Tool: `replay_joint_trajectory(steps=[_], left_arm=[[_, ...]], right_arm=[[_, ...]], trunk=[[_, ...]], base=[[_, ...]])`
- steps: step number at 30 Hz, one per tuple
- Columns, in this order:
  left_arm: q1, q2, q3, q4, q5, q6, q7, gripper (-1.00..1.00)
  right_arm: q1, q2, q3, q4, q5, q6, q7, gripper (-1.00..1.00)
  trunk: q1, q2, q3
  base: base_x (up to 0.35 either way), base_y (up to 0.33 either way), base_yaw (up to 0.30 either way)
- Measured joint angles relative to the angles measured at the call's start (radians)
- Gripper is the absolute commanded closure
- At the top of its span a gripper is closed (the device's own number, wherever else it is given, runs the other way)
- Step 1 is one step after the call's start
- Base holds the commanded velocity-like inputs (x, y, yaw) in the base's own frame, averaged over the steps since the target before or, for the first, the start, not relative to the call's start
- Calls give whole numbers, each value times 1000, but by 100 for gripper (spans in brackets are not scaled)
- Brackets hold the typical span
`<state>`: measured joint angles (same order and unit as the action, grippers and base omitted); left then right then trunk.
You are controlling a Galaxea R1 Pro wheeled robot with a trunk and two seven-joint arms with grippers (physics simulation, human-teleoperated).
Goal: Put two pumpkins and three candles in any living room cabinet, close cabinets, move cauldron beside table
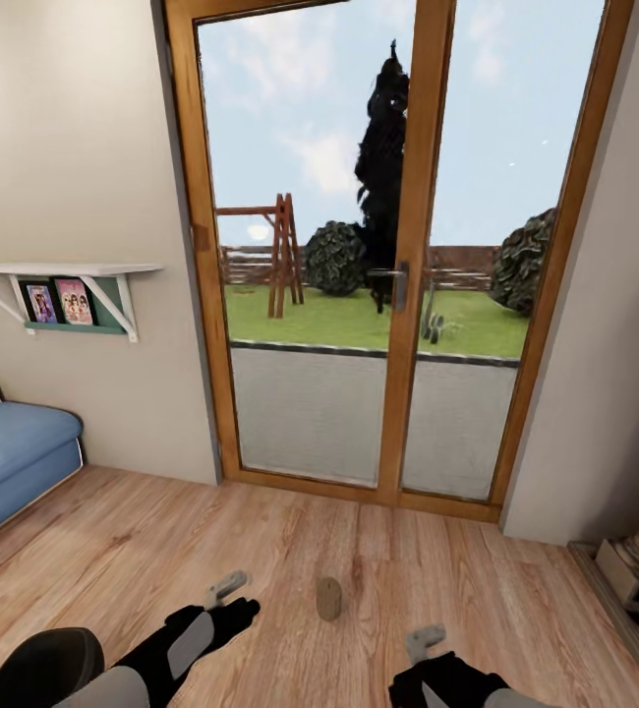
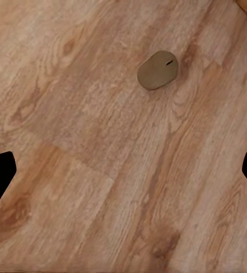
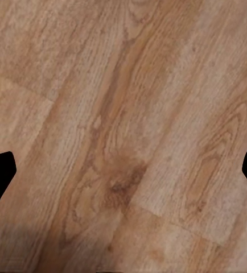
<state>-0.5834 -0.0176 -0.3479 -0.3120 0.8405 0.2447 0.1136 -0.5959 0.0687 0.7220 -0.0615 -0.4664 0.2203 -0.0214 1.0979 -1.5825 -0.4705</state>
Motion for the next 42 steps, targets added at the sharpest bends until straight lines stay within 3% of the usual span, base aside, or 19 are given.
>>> replay_joint_trajectory(steps=[6,8,10,12,19,22,27,31,33,39,42], left_arm=[[-13,27,90,-6,5,78,2,-100],[-41,29,107,-17,4,109,3,-100],[-106,29,118,-42,2,149,3,-100],[-142,28,121,-72,-1,187,3,-100],[-164,25,121,-217,-5,318,69,-100],[-166,19,119,-294,-6,378,146,-100],[-167,-18,117,-451,-7,454,292,-100],[-168,-31,116,-584,-5,587,389,-100],[-167,-31,116,-664,-2,629,408,-100],[-162,-27,116,-763,-6,638,415,-100],[-162,-28,116,-764,-6,635,419,-100]], right_arm=[[-46,0,-13,0,0,9,0,-100],[-64,0,-20,0,0,10,0,-100],[-79,0,-35,0,0,10,1,-100],[-88,0,-48,-8,0,11,1,-100],[-102,1,-57,-50,0,13,2,-100],[-104,1,-58,-62,0,14,2,-100],[-107,2,-58,-70,0,14,1,-100],[-107,1,-59,-72,1,15,0,-100],[-107,1,-58,-72,0,15,0,-100],[-107,1,-58,-72,1,14,1,-100],[-107,1,-58,-71,1,13,2,-100]], trunk=[[0,0,0],[0,0,0],[0,0,0],[0,0,0],[0,0,0],[0,0,0],[0,0,0],[0,0,0],[0,0,0],[0,0,0],[0,0,0]], base=[[0,0,0],[0,0,0],[0,0,0],[0,0,0],[0,0,0],[0,0,0],[0,0,0],[0,0,0],[0,0,0],[0,0,0],[2,0,0]])
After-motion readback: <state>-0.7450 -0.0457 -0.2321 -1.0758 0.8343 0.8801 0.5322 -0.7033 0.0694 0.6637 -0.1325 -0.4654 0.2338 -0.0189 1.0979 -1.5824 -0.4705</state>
